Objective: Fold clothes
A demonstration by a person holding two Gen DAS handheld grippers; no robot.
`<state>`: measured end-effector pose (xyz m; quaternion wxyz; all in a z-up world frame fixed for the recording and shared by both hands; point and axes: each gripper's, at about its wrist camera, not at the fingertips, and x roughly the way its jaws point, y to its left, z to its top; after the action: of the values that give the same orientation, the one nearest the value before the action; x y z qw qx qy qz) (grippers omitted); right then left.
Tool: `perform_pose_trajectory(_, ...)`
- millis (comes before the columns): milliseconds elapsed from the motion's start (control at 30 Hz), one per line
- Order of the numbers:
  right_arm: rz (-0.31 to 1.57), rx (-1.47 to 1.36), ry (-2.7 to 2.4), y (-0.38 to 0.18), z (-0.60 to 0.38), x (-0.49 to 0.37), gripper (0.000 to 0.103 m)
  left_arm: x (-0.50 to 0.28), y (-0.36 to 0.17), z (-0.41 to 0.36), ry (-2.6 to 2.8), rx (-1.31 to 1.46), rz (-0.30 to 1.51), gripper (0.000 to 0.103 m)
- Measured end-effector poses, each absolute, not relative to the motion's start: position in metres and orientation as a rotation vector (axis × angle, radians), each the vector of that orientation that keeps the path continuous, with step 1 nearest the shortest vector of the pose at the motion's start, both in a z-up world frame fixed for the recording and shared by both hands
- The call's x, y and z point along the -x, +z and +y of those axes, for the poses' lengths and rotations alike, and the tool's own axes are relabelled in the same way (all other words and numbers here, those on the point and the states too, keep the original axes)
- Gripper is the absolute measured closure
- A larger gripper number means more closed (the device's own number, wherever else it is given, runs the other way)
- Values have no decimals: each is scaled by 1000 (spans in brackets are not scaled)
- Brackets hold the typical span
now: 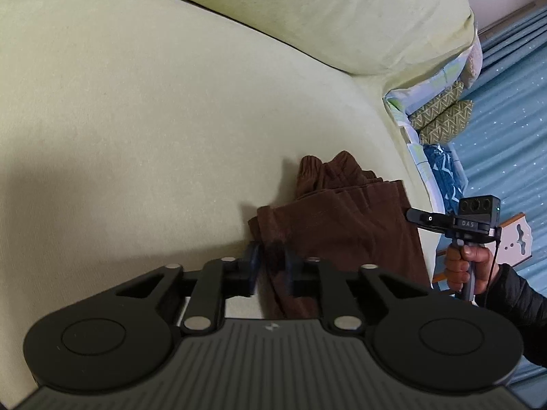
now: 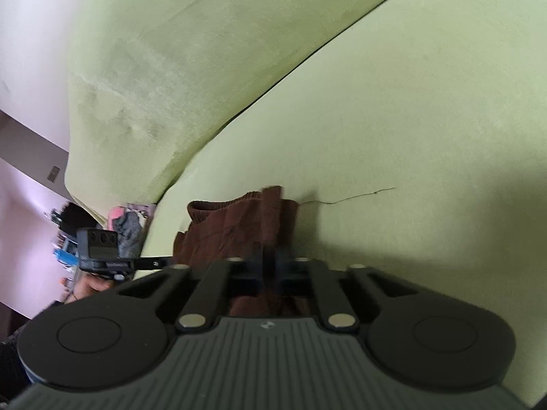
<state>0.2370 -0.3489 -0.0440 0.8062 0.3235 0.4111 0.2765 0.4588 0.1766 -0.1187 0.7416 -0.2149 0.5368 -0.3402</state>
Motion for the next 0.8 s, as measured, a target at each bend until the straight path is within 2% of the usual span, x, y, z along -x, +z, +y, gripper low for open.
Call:
perform_pose_trajectory(100, 822, -720, 633, -37, -353, -228, 99, -464, -120, 180, -757, 510, 1221, 54)
perform_pose_trajectory(233, 778, -738, 695, -31, -353, -219, 99, -474, -125, 177, -766, 546, 1257, 55)
perform_pose_trajectory(267, 774, -736, 706, -30, -352, -218, 99, -475, -126, 176, -773, 553, 1256, 58)
perform_pose_trajectory(333, 759, -726, 731, -28, -351, -214, 99, -473, -122, 171, -779, 484, 1222, 95)
perform_pose_trajectory(367, 753, -713, 750, -26, -350, -211, 99, -471, -120, 169, -786, 461, 1207, 103)
perform_pose_trajectory(567, 764, -541, 865, -15, -330, -193, 99, -439, -104, 168, -898, 351, 1026, 103)
perform_pose_trajectory(800, 775, -502, 820, -21, -329, -192, 99, -437, -104, 170, -860, 334, 988, 103)
